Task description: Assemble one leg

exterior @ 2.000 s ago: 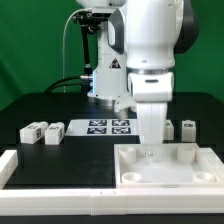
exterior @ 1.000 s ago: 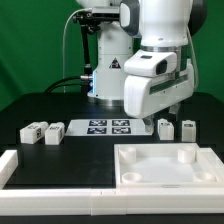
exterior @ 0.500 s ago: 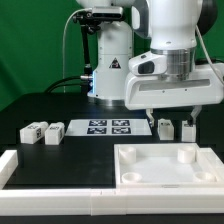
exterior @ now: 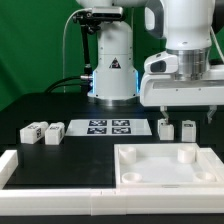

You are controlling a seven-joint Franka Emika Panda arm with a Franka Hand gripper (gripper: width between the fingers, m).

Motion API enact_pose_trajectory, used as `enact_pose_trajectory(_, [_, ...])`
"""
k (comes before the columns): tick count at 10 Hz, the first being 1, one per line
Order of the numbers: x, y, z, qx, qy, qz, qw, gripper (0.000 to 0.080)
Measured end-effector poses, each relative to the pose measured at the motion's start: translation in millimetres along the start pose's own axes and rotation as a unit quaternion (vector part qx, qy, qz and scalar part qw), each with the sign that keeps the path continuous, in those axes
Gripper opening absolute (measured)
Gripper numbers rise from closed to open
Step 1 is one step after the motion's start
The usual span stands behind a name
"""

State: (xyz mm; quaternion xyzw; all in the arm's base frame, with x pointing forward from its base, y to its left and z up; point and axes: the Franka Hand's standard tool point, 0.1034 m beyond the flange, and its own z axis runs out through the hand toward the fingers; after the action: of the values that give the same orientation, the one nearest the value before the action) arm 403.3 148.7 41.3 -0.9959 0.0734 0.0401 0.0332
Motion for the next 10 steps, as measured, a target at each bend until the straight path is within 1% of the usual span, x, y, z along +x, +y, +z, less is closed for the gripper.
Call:
enact_pose_trajectory(2, [-0.2, -0.1, 0.3, 0.000, 0.000, -0.001, 1.000, 0.0649])
enact_pose_trajectory(3, [-7.9, 8.1, 1.2, -0.014, -0.072, -0.016, 0.997, 0.0649])
enact_pose_trajectory(4, [-4.5, 9.0, 1.3, -0.018, -0.116, -0.016, 0.993, 0.0649])
enact_pose_trajectory(5, [-9.0, 7.7, 4.1, -0.024, -0.149, -0.015, 0.988, 0.0649])
enact_pose_trajectory(6, [-21.1, 8.7, 3.4, -0.033, -0.228, -0.013, 0.973, 0.0649])
enact_pose_trajectory(7, [-15.3, 6.3, 5.4, -0.033, -0.255, -0.012, 0.966, 0.0649])
enact_pose_trajectory(8, [-23.1, 8.7, 4.3, -0.040, -0.308, -0.011, 0.950, 0.0649])
enact_pose_trajectory(9, [-26.2, 8.4, 6.8, -0.045, -0.355, -0.011, 0.934, 0.0649])
enact_pose_trajectory(10, [-25.5, 5.1, 9.4, -0.048, -0.373, -0.008, 0.927, 0.0649])
